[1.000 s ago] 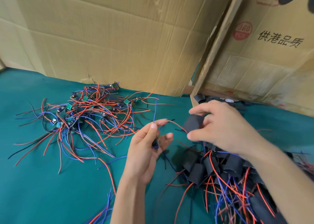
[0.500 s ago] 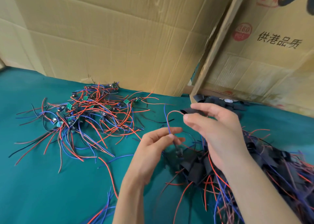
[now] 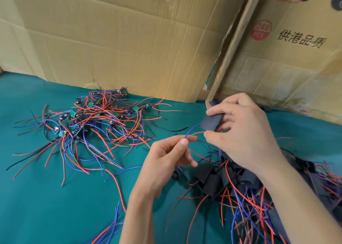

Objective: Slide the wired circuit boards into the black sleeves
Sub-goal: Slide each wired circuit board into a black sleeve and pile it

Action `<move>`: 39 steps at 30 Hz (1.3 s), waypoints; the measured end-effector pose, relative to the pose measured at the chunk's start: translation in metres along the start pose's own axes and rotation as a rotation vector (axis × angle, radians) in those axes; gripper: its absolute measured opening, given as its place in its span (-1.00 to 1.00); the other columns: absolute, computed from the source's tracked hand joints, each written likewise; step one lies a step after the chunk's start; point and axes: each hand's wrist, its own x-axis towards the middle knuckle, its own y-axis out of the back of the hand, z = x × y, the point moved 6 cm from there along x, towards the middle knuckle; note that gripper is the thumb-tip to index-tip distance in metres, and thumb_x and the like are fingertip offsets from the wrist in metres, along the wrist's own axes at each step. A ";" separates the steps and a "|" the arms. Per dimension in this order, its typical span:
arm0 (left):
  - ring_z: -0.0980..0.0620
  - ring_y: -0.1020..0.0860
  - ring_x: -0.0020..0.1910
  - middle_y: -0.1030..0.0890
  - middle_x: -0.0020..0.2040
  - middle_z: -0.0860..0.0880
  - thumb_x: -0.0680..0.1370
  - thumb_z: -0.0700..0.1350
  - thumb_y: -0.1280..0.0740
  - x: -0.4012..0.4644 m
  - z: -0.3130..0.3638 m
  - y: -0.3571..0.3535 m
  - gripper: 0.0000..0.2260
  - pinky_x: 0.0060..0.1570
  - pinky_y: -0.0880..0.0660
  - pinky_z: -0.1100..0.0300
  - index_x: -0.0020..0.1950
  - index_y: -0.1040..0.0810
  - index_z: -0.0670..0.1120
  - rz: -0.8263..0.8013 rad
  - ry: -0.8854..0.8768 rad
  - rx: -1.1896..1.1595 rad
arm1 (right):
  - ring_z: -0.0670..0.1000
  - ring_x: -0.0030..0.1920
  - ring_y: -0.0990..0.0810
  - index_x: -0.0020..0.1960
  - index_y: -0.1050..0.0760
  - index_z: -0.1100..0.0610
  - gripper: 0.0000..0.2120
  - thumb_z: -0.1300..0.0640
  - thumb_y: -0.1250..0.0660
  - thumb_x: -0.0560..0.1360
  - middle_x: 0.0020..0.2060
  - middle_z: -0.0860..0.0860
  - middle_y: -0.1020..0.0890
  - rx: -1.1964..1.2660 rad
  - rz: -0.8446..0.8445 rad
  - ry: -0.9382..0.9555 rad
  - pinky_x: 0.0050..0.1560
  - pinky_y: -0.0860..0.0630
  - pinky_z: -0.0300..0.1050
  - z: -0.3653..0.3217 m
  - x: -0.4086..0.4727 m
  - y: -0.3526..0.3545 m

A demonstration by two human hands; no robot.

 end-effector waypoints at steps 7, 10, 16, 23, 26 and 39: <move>-0.07 -0.63 -0.37 -0.55 -0.34 -0.11 0.60 -0.09 -0.27 0.000 0.005 0.004 -0.78 -0.23 -0.61 0.14 0.05 -0.68 -0.14 0.025 -0.033 -0.143 | -0.06 -0.18 -0.76 -0.12 -0.63 -0.03 -0.57 -0.10 -0.64 0.07 -0.18 -0.14 -0.75 0.326 0.145 -0.180 -0.02 -0.68 0.04 0.027 -0.004 0.015; -0.08 -0.63 -0.38 -0.54 -0.34 -0.10 0.60 -0.10 -0.26 0.000 0.009 0.005 -0.77 -0.25 -0.60 0.17 0.07 -0.64 -0.19 0.040 -0.055 -0.186 | -0.05 -0.20 -0.73 -0.12 -0.63 -0.02 -0.54 -0.10 -0.66 0.05 -0.22 -0.06 -0.74 0.434 0.168 -0.223 -0.14 -0.63 -0.07 0.038 -0.017 0.010; -0.07 -0.64 -0.39 -0.53 -0.34 -0.08 0.61 -0.13 -0.21 -0.001 0.011 0.001 -0.76 -0.25 -0.61 0.17 0.17 -0.51 -0.25 0.003 -0.032 -0.229 | -0.02 -0.15 -0.72 -0.08 -0.73 -0.04 -0.61 -0.08 -0.66 0.12 -0.18 -0.03 -0.76 0.537 0.161 -0.268 -0.05 -0.59 -0.10 0.037 -0.031 -0.016; -0.10 -0.65 -0.39 -0.53 -0.34 -0.11 0.61 -0.10 -0.23 -0.002 0.010 0.000 -0.77 -0.24 -0.60 0.16 0.17 -0.51 -0.21 -0.028 -0.003 -0.231 | -0.07 -0.06 -0.75 0.01 -0.74 -0.03 -0.78 0.03 -0.56 0.37 -0.11 -0.10 -0.77 0.554 0.097 -0.196 -0.03 -0.58 -0.30 0.030 -0.025 -0.017; -0.11 -0.65 -0.38 -0.53 -0.33 -0.13 0.63 -0.12 -0.22 -0.003 0.010 -0.004 -0.80 -0.22 -0.60 0.16 0.15 -0.53 -0.20 -0.077 0.007 -0.235 | -0.06 -0.03 -0.74 0.04 -0.71 0.00 -0.76 0.09 -0.58 0.38 -0.07 -0.09 -0.77 0.521 0.118 -0.139 -0.02 -0.60 -0.27 0.026 -0.022 -0.014; -0.09 -0.58 -0.43 -0.49 -0.37 -0.06 0.62 -0.09 -0.24 -0.002 0.004 -0.006 -0.81 -0.26 -0.53 0.19 0.03 -0.65 -0.04 -0.118 0.028 -0.043 | -0.12 -0.02 -0.73 0.05 -0.65 -0.07 -0.63 0.06 -0.66 0.29 -0.07 -0.17 -0.76 0.256 -0.227 -0.107 0.16 -0.62 0.07 0.016 -0.004 -0.012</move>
